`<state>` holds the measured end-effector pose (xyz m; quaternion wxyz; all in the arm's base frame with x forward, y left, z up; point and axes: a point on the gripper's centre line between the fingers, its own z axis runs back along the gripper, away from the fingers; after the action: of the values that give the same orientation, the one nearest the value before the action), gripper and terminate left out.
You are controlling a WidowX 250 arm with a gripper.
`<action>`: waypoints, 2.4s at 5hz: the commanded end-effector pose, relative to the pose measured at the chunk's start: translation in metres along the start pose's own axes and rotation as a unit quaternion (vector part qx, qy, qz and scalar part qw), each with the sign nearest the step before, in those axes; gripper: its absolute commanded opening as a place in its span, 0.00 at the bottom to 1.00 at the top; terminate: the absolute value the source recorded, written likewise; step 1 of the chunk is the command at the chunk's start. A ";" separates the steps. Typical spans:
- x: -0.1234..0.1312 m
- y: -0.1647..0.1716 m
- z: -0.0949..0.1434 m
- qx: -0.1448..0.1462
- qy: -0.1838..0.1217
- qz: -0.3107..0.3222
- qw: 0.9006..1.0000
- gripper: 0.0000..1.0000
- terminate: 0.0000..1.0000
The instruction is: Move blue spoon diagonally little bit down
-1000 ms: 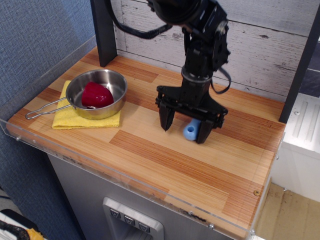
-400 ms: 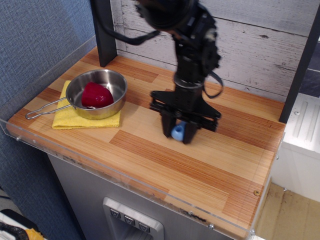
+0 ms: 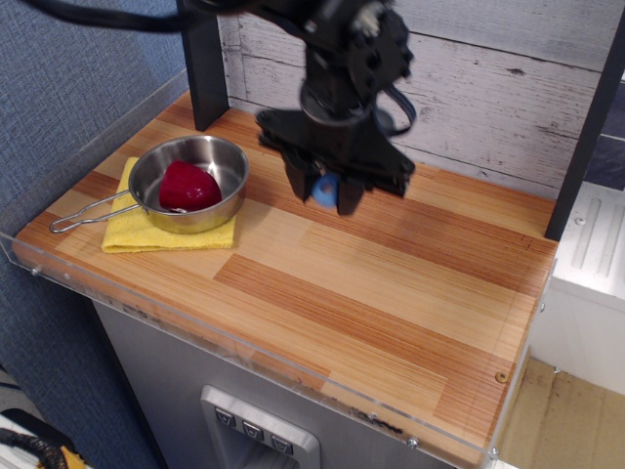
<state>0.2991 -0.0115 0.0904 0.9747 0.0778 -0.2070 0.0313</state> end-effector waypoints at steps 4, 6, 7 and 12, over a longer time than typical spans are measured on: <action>-0.092 -0.096 0.016 -0.072 0.043 -0.085 0.993 0.00 0.00; -0.082 -0.090 -0.004 -0.058 0.064 -0.051 0.995 0.00 0.00; -0.076 -0.074 -0.010 -0.053 0.066 -0.015 0.996 0.00 0.00; -0.077 -0.071 -0.044 -0.103 0.148 -0.014 0.983 0.00 0.00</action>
<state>0.2594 -0.0782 0.0072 0.9980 -0.0234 -0.0578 0.0134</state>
